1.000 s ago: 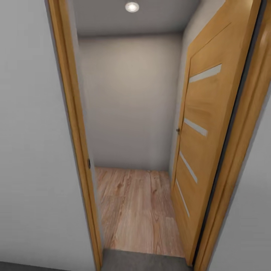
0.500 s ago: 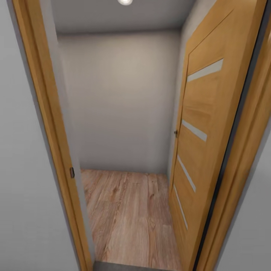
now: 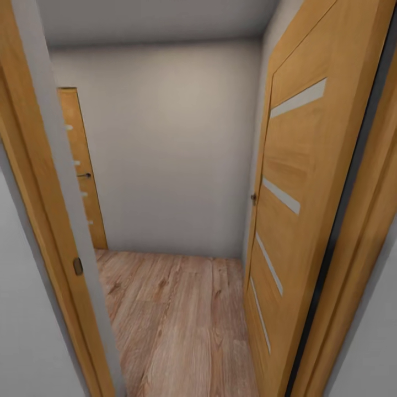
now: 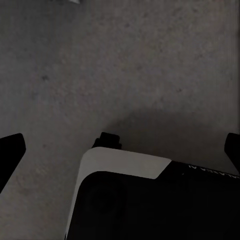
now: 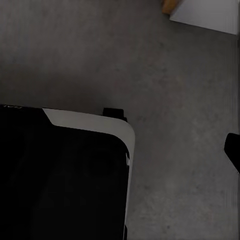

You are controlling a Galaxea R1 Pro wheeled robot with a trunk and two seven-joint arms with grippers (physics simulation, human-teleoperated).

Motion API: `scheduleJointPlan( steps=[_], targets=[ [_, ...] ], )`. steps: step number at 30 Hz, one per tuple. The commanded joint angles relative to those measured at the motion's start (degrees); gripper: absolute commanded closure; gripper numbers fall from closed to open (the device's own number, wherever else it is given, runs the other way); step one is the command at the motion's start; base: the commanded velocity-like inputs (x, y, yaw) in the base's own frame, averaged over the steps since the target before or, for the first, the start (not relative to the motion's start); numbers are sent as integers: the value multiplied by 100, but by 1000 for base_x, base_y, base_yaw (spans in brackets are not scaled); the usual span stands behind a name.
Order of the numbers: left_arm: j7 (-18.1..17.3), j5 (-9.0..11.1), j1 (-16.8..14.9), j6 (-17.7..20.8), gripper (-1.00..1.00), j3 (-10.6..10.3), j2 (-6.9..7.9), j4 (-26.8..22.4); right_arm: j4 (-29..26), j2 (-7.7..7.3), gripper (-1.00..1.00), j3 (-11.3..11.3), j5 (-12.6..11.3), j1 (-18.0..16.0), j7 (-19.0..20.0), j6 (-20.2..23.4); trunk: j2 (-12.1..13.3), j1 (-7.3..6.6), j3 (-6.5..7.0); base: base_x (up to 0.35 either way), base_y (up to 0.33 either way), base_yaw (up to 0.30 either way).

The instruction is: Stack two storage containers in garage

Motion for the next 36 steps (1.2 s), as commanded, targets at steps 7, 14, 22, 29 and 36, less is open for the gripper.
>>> scheduleJointPlan(
  steps=[7,14,22,29,36],
  targets=[
    [19,30,-4,-14,-100,16,-2,3,17,9,-100,37,-54,-7,6,-30,-5,2,-8,37,-19,0],
    [20,30,-4,-14,-100,15,-2,2,17,10,-100,37,-54,-7,6,-29,-5,2,-8,2,-1,0],
    [20,30,-6,-14,-100,13,-8,5,17,11,-100,44,-55,-7,6,-29,-5,2,-8,37,35,0],
    [17,30,-4,-14,-100,14,-8,5,17,11,-100,44,-54,-7,6,-29,-5,2,-8,211,193,0],
    [20,30,-4,-14,-100,14,-10,2,17,11,-100,44,-54,-7,6,-29,-5,2,-8,78,49,0]
  ],
)
